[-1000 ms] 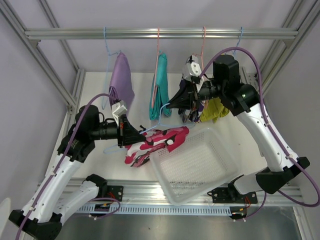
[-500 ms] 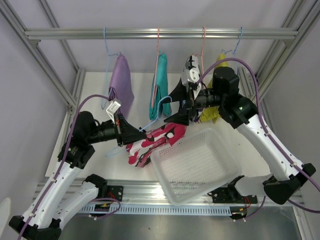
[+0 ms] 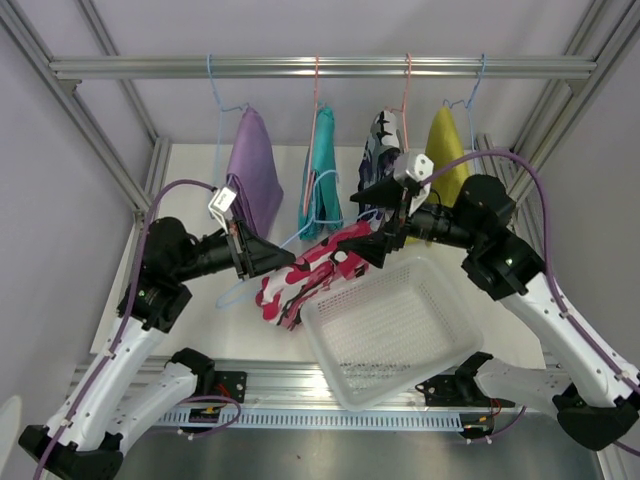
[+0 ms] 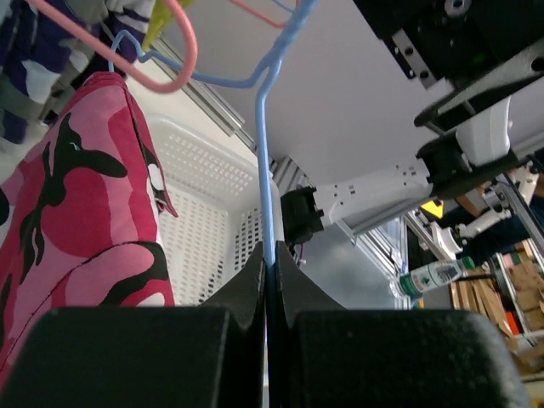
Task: Remove the trousers from the hanger
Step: Move the bin to the center of the board.
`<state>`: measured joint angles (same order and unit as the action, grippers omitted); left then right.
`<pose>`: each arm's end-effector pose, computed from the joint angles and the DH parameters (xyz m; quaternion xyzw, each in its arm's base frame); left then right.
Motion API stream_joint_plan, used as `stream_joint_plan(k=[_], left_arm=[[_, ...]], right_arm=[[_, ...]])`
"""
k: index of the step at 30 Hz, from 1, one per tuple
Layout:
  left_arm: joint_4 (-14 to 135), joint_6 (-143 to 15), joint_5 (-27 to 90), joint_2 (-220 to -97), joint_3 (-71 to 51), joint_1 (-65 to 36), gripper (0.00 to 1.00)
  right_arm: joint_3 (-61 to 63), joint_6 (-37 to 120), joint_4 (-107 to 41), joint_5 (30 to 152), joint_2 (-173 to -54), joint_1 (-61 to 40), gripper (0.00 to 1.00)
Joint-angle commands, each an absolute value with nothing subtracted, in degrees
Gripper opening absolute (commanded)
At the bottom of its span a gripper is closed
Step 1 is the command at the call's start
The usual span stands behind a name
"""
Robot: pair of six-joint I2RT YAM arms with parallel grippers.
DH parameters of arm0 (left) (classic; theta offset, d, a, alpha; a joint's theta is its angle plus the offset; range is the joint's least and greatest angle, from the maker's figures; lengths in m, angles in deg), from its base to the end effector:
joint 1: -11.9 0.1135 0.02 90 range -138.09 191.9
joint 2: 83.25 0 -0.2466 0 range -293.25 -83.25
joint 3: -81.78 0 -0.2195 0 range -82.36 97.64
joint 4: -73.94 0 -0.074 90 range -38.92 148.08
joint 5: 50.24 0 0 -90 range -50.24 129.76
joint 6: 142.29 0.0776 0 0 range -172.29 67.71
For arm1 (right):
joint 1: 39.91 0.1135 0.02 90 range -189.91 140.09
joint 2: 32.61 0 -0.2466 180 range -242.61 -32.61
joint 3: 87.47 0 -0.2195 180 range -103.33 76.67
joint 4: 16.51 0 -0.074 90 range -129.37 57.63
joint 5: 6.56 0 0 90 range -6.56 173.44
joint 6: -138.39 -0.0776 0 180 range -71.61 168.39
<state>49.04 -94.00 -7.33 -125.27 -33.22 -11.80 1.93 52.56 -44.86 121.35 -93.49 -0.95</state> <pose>0.1288 -0.1186 0.3600 0.1711 0.6944 -0.5860 0.3811 0.1456 0.1791 0.4410 -0.4590 0.5290 0.4189 0.5779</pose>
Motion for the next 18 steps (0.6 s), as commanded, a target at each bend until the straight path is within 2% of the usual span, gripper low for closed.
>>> stream_joint_plan(k=[1,4,18], left_arm=[[55.62,-94.92,-3.93,-124.21,-25.59,-11.56,0.0],[52.02,-93.69,-0.86,-123.33,-22.87,-11.56,0.01],[44.64,-89.2,12.33,-121.39,-15.57,-11.56,0.0]], right_arm=[[4.49,49.01,-41.16,113.61,-89.22,-0.54,1.0],[6.52,46.64,-41.42,108.95,-86.14,-0.45,0.99],[20.06,38.12,-51.52,102.6,-78.84,3.85,0.99]])
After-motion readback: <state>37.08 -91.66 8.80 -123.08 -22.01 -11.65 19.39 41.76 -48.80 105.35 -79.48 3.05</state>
